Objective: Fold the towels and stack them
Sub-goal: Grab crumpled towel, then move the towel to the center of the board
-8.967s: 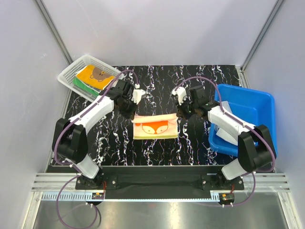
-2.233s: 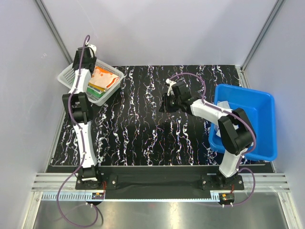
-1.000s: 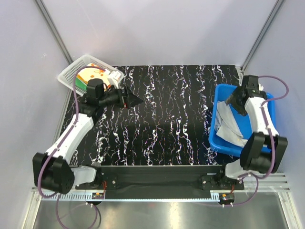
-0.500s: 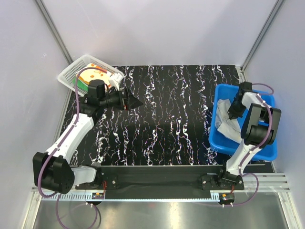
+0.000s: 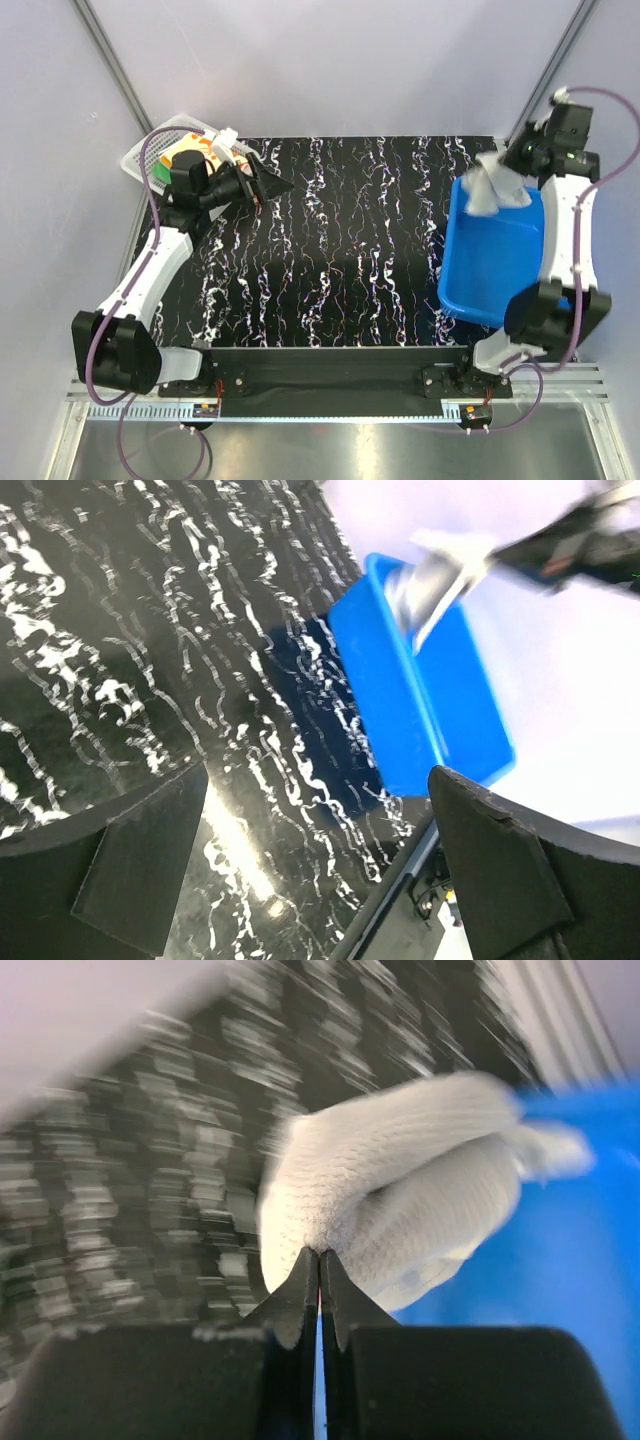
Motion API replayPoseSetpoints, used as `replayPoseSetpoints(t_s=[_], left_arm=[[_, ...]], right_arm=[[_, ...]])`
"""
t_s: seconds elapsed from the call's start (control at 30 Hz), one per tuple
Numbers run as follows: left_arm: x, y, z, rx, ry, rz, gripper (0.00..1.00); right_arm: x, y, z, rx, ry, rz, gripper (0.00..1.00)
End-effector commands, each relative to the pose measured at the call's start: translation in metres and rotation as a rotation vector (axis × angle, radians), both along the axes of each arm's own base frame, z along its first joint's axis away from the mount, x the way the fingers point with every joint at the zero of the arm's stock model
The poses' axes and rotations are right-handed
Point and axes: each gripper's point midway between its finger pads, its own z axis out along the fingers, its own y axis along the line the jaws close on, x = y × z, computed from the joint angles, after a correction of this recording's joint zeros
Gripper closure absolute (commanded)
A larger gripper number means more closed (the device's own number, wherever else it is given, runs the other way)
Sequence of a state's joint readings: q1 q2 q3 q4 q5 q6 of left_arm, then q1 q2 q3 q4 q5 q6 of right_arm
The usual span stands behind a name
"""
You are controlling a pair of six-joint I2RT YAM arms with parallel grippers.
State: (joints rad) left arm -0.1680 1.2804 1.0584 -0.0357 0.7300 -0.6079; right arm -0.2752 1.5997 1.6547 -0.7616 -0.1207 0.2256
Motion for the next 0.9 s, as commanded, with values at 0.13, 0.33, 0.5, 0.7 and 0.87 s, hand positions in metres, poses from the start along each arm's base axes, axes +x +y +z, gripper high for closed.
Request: replayPoseSetpoints(t_s=[0.13, 0.33, 0.5, 0.7, 0.87], left_arm=[[-0.001, 0.005, 0.046, 0.045, -0.098, 0.014, 0.01], [-0.013, 0.042, 0.022, 0.235, -0.054, 0.183, 0.01], [-0.034, 0.061, -0.03, 0.374, 0.034, 0.202, 0.02], [-0.052, 0.056, -0.093, 0.396, 0.168, 0.168, 0.12], [-0.048, 0.019, -0.112, 0.386, 0.192, 0.068, 0.18]], right_arm=[[-0.053, 0.2, 0.231, 0.232, -0.558, 0.582, 1.0], [-0.06, 0.279, 0.175, 0.379, -0.407, 0.725, 1.0], [-0.083, 0.328, 0.02, 0.459, -0.133, 0.741, 0.91], [-0.085, 0.331, -0.076, 0.291, 0.073, 0.706, 0.59], [-0.101, 0.308, -0.113, 0.039, 0.172, 0.74, 0.51]])
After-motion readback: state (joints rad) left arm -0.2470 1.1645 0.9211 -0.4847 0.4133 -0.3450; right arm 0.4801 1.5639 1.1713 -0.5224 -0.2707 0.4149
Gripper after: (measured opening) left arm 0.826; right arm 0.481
